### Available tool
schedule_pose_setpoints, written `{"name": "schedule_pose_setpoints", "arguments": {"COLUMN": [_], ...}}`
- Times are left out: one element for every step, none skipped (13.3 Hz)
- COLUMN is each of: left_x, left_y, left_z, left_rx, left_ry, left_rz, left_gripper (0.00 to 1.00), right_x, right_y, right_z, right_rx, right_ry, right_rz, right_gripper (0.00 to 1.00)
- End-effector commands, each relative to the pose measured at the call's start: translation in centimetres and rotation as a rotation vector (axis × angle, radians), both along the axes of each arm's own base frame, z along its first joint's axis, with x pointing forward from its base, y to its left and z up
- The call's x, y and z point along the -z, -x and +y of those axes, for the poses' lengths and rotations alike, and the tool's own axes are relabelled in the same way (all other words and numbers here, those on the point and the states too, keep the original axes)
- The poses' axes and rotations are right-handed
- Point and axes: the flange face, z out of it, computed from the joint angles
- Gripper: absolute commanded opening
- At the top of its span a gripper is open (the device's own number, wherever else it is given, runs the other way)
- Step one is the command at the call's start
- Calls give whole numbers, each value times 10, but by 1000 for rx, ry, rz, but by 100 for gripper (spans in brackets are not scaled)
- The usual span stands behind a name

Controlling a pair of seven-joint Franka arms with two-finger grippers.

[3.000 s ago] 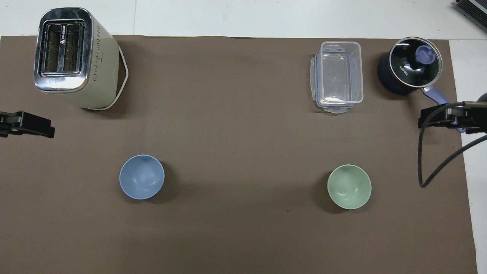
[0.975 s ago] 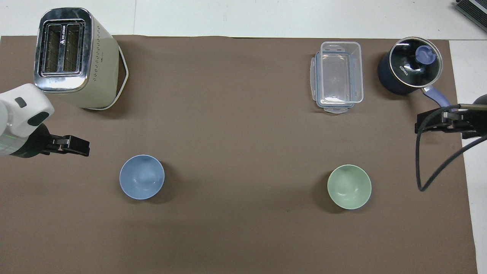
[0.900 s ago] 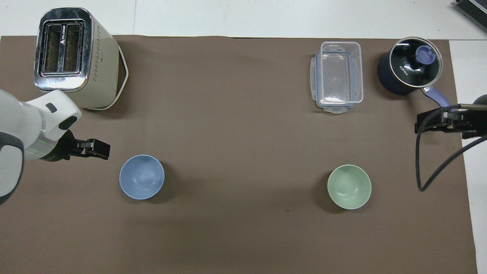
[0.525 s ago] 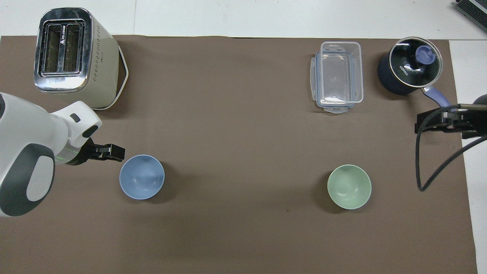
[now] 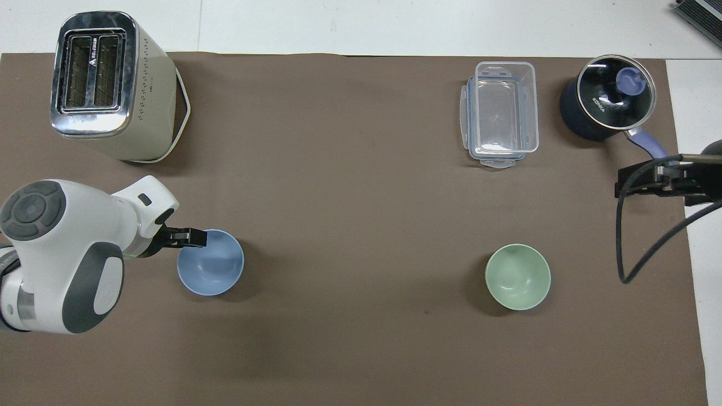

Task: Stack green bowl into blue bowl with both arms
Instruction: 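Reach the left gripper to the rim of the blue bowl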

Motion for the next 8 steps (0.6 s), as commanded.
{"name": "schedule_pose_setpoints", "arguments": {"left_x": [15, 23, 32, 37, 42, 49, 53, 54], "left_y": [9, 8, 7, 8, 11, 15, 17, 18], "left_z": [-3, -5, -5, -5, -4, -3, -3, -3], "left_rx": [-14, -16, -27, -30, -28, -26, -18, -15], "left_ry": [15, 19, 26, 28, 27, 27, 27, 27], "left_rz": [-24, -20, -7, -4, -4, -10, -18, -19], "left_gripper": [100, 100, 100, 100, 100, 100, 93, 72], "right_x": [1, 1, 1, 1, 1, 1, 1, 1], "right_y": [6, 6, 6, 6, 6, 6, 6, 6], "right_z": [2, 2, 2, 2, 2, 2, 2, 2], "right_rx": [17, 17, 17, 17, 16, 16, 16, 14], "right_ry": [-16, -16, -16, -16, -16, -16, -16, -16], "right_rz": [-6, -6, -6, -6, -6, -4, -4, -6], "right_gripper": [100, 100, 100, 100, 100, 100, 100, 100]}}
